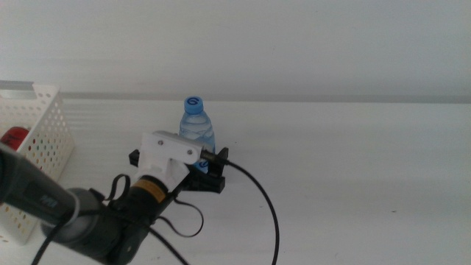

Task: Use arms to grab the bottles and put them into the dustbin to the left of the table.

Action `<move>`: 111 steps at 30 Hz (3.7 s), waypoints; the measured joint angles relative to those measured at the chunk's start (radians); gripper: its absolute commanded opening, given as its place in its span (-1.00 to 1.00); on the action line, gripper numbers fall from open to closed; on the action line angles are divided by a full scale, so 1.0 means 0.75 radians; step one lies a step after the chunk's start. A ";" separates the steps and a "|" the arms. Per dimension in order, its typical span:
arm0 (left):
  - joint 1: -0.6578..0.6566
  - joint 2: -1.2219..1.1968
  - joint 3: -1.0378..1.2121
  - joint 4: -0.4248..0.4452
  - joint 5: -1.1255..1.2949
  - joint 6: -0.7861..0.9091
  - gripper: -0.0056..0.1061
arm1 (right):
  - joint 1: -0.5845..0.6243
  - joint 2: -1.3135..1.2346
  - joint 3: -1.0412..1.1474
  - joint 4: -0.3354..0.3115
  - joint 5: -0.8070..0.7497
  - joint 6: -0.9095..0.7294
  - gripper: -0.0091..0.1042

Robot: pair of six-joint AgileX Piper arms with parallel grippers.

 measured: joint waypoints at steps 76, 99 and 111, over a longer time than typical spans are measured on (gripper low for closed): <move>1.196 -0.173 -1.317 0.051 3.081 0.959 0.72 | 0.000 0.000 0.000 0.000 0.000 0.000 0.72; 0.597 -0.998 -1.056 -0.176 3.002 0.574 0.78 | 0.000 0.000 0.000 0.000 0.000 0.000 0.72; -0.055 -1.568 -0.500 0.421 2.430 -0.006 0.78 | 0.000 0.000 0.000 0.000 0.000 0.000 0.72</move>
